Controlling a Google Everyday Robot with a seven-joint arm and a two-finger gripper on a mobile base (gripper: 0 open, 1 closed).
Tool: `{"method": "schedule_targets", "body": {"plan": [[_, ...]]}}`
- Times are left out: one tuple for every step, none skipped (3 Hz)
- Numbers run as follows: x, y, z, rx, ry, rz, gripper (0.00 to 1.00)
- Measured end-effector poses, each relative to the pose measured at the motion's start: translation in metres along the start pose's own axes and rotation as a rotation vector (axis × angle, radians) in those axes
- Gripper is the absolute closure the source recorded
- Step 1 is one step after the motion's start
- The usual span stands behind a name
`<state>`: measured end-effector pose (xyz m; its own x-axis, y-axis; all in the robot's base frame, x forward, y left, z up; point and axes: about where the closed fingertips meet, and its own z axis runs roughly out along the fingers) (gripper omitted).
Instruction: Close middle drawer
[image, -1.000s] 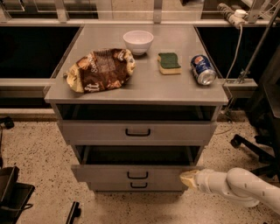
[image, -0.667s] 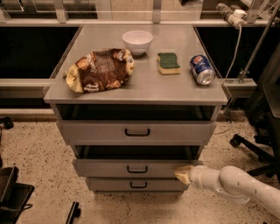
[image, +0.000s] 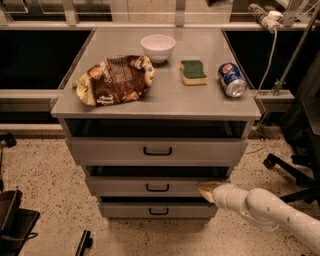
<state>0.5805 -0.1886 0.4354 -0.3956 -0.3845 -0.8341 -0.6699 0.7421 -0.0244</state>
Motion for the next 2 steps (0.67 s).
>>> {"method": "schedule_targets", "body": {"plan": [[0.018,-0.006,-0.003,0.022,0.030,0.041,1.00],[0.031,-0.008,-0.014,-0.023,0.119,0.082,1.00]]}}
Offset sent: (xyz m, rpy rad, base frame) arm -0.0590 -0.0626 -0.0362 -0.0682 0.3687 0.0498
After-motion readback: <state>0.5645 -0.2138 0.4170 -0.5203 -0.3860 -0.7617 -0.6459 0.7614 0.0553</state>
